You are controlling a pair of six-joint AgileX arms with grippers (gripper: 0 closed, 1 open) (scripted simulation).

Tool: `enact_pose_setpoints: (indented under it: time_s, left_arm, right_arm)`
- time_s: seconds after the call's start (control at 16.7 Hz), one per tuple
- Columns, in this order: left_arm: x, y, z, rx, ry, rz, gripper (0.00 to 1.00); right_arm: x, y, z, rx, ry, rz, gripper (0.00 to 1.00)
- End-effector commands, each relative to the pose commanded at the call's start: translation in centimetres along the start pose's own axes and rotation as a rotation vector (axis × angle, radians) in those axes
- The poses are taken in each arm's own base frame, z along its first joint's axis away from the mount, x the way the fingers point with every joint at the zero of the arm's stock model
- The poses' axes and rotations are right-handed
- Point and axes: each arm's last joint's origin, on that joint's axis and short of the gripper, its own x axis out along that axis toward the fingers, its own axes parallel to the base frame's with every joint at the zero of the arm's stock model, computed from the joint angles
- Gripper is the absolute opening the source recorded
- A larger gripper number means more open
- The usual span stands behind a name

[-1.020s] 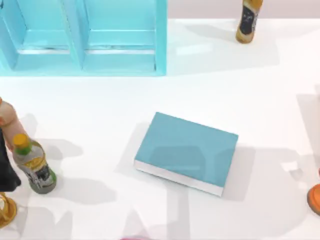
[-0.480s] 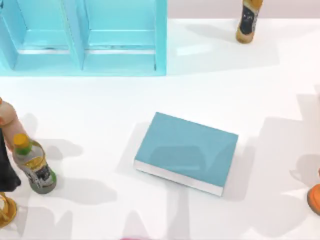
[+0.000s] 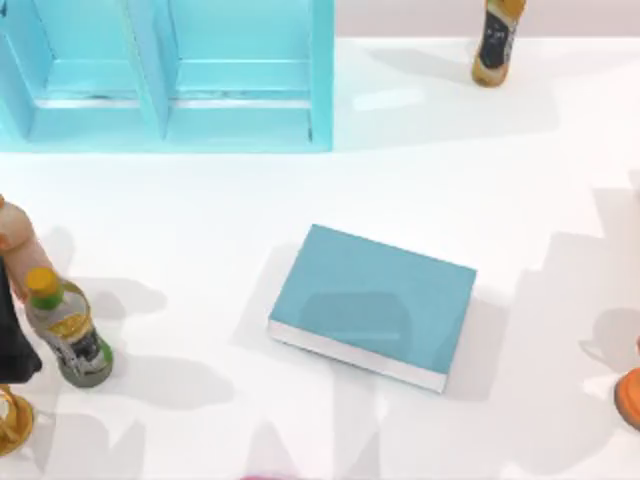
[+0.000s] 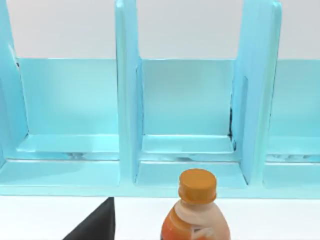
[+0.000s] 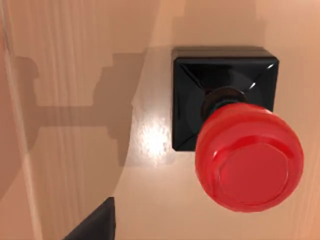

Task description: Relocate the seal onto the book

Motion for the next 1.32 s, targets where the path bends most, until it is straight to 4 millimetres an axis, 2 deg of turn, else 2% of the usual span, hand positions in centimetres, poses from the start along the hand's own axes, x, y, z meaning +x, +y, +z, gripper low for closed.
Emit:
enact_pose_setpoints:
  time_s: [0.36,0.48,0.66,1.32]
  left_arm:
    - [0.0,0.0,0.0,0.000,0.000,0.000,1.00]
    - [0.0,0.0,0.0,0.000,0.000,0.000,1.00]
    - [0.0,0.0,0.0,0.000,0.000,0.000,1.00]
    - [0.0,0.0,0.0,0.000,0.000,0.000,1.00]
  right_arm:
    - [7.0,-0.1,0.0,-0.001,-0.010,-0.004,1.00]
    - [7.8,0.0,-0.1,0.000,-0.006,-0.003,1.00]
    - [7.9,0.0,-0.1,0.000,-0.006,-0.003,1.00]
    - [7.9,0.0,-0.1,0.000,-0.006,-0.003,0.17]
